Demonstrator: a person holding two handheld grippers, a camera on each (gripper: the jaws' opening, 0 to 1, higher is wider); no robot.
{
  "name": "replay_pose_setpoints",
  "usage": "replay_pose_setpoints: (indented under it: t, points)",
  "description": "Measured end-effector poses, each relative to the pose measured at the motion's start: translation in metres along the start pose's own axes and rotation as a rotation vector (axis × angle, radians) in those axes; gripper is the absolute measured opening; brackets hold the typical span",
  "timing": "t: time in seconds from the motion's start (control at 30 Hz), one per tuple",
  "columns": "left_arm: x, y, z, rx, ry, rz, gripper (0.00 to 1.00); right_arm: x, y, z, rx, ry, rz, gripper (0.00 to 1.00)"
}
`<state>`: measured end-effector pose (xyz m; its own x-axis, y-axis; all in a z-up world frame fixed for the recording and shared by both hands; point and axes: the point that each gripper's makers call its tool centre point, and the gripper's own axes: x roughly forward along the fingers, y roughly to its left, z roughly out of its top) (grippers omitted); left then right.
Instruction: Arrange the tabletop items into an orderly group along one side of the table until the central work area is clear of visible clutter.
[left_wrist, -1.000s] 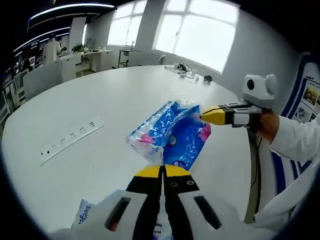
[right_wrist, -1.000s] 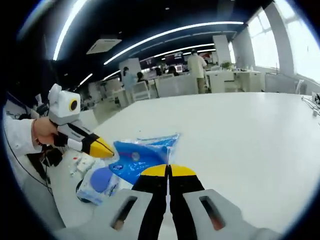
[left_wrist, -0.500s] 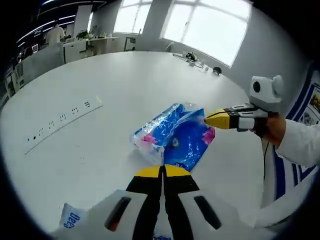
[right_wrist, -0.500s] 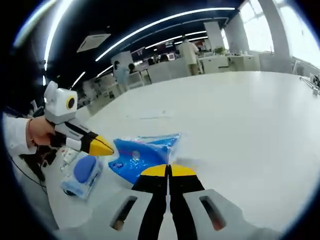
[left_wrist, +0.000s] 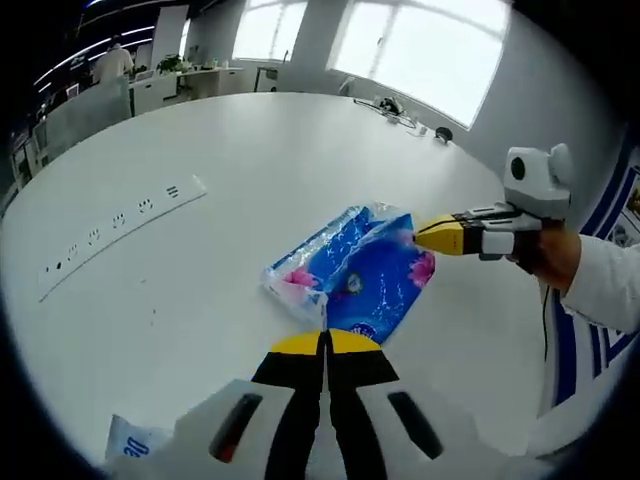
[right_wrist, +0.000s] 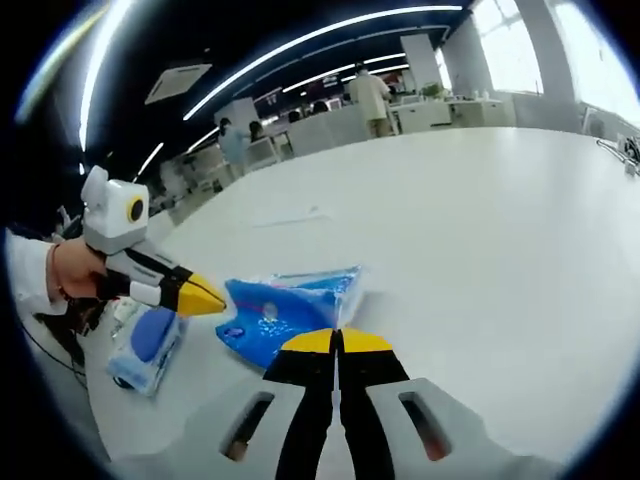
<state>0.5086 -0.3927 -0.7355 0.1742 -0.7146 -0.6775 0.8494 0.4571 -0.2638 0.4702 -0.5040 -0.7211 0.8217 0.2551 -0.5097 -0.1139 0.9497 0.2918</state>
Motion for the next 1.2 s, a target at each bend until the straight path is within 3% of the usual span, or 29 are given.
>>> replay_pose_setpoints:
  t: [0.5,0.67,0.83,1.2]
  points:
    - [0.006,0.000,-0.007,-0.014,0.000,0.002,0.00,0.004,-0.007,-0.015,0.019,0.027,-0.008,0.00]
    - [0.006,-0.002,-0.009,0.009,0.009,0.001,0.01,0.005,-0.007,-0.017,0.023,0.037,-0.012,0.06]
    - [0.006,-0.001,-0.013,0.009,0.021,0.000,0.10,0.005,-0.012,-0.017,0.013,0.045,-0.036,0.15]
    - [-0.002,-0.002,-0.011,0.010,0.002,-0.002,0.20,-0.002,-0.008,-0.009,0.012,0.009,-0.053,0.18]
